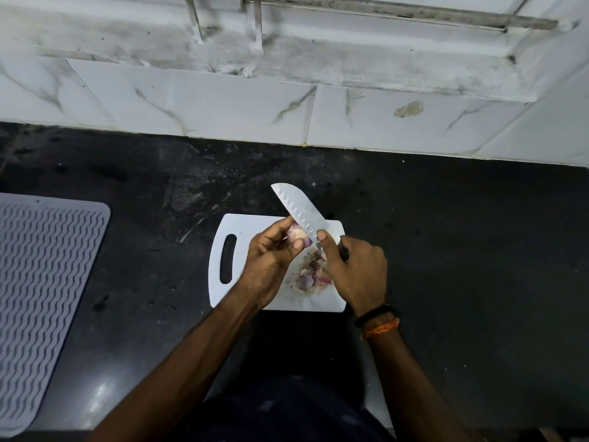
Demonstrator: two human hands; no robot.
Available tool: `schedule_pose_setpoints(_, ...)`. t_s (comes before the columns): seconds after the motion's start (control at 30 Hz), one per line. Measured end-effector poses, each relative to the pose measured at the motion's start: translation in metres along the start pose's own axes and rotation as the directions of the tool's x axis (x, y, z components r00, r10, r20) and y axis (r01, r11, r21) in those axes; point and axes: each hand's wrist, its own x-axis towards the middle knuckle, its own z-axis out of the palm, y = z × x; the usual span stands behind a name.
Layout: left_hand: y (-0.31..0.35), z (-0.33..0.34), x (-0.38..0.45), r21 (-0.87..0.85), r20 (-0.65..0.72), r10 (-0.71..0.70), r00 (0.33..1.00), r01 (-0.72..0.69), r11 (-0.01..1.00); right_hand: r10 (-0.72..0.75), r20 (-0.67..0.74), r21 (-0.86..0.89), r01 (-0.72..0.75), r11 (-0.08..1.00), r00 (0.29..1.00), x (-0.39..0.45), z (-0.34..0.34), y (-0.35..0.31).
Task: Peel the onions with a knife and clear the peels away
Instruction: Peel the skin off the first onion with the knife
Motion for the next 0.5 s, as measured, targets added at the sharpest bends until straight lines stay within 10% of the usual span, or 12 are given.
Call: schedule_pose_setpoints(0.5, -0.0053, -0.0056, -0.0015, 0.006, -0.001, 0.021, 1.0, -0.021, 1.0, -0.023, -0.016, 0.019, 0.023, 1.0, 1.0, -0.0037, 0.0048, -0.0047)
